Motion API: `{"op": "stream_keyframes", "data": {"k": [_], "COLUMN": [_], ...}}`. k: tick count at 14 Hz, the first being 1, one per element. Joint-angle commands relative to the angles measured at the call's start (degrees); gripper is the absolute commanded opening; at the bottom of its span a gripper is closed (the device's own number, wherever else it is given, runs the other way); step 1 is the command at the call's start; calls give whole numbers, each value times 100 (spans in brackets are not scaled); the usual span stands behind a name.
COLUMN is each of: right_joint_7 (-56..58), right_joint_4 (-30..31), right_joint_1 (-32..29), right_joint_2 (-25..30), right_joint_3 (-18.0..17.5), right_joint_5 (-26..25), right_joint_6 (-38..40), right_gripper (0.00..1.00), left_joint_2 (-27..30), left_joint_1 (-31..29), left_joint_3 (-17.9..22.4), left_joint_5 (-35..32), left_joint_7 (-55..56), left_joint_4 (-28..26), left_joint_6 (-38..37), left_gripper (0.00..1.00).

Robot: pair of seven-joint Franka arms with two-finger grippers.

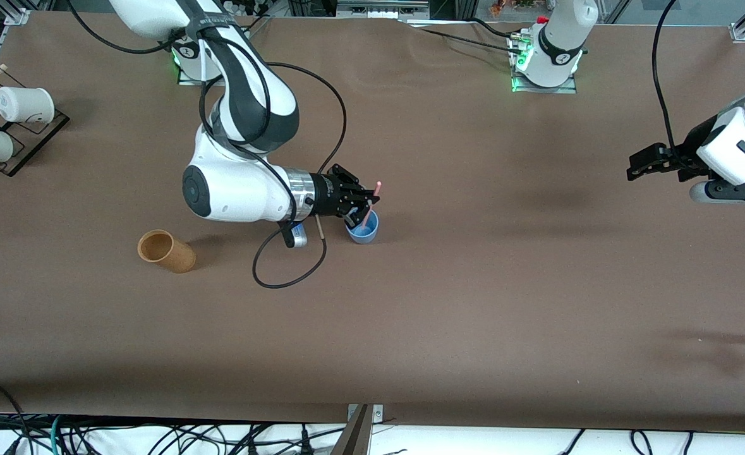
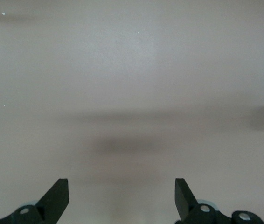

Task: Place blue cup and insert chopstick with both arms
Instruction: 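Carry the chopstick over the blue cup and lower it inside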

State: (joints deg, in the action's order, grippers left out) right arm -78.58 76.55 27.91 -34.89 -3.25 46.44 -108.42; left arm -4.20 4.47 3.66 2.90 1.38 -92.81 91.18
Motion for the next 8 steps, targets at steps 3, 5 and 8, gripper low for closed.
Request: {"op": "stream_keyframes", "data": {"k": [3,5,8], "right_joint_7": [300,396,580], "right_joint_4": [229,238,212], "right_joint_1": [-22,-49,-92], "right_joint_2": [105,87,0], "right_joint_3": [35,35,44], "right_joint_5": [138,68,41], "right_joint_6": [269,199,110], "right_gripper": [0,0,0], "left_joint_2": [-99,-99,-108], "left_joint_1": [10,10,10], "left_joint_3": [29,29,29], "left_joint_5": [132,123,123], "left_joint_7": [-32,-41,-41], "left_joint_4": [149,184,184], "left_joint_6": [-39,-39,-39], "left_gripper": [100,100,100]}}
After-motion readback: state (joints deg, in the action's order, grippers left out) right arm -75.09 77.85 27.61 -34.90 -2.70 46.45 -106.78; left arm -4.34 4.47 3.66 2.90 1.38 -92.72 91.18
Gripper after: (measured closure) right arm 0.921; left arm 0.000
